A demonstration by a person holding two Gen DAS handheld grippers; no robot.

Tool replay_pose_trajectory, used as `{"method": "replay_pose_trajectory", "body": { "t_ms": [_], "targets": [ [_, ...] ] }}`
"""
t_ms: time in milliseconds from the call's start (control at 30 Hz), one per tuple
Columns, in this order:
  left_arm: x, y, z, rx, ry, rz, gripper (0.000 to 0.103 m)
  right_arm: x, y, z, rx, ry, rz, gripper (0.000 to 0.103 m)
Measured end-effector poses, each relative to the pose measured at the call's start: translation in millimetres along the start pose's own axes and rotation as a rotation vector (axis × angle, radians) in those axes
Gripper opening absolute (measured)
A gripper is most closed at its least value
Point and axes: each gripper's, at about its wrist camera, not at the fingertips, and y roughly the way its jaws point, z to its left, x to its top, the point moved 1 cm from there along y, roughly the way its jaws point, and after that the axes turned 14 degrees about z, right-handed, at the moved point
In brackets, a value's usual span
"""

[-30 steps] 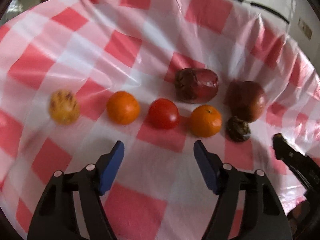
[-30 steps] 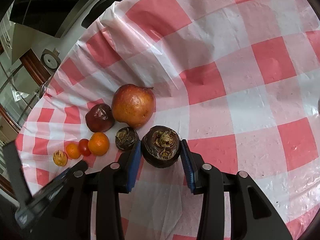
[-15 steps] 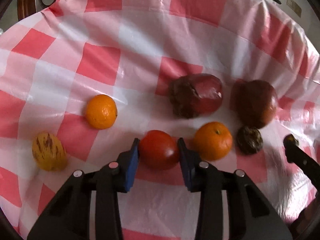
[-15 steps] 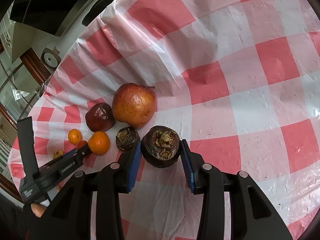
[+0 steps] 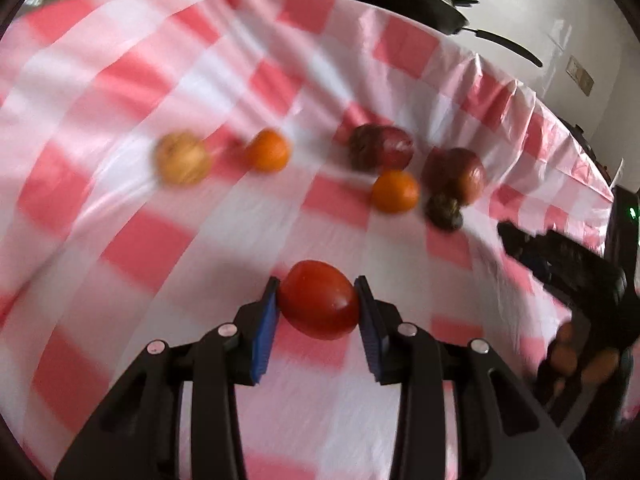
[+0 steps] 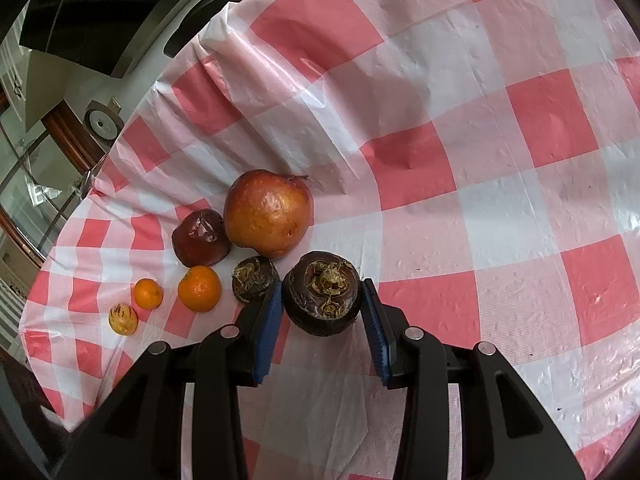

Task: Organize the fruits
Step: 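Carry the tomato and mangosteen into the white box and open both tools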

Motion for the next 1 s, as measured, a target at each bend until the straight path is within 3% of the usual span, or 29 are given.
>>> {"method": "replay_pose_trajectory", "body": {
  "t_ms": [67,300,433,633,733,1000],
  "targets": [
    [-10.6,-4.7,1.7,-0.016,-0.023,-0.005,0.038,0.1,-0.1,0.2,0.001,-0.001,0.000,0.040],
    [1.2,-10.1,3.2,-0.039,-0.013,-0.064,0.038,-0.4,-1.3,-0.2,0.003,-0.001,-0.004,0.039],
    [3.8,-14.5,9.3,-0.076,-0.038,-0.060,0.038,-0.3,-2.9,-1.1,-0.002,0.008,-0.016,0.039],
    [1.5,-15.0,6.3,-0.057,-0.028,-0.065,0.038,-8.7,-17.8,-1.5,-0.009,0.020,-0.081,0.040],
    [0.1,-17.9,7.7,-0.060,-0.034,-0.072,0.038,-31.1,-31.7,3.0,-0.012,0.019,-0.105,0.039],
    [-25.3,-43.3,13.4,-0.048,-0.029,-0.115,0.038,-119.4,-66.3,63.8,0.021,-0.146,-0.099,0.039]
  ]
}}
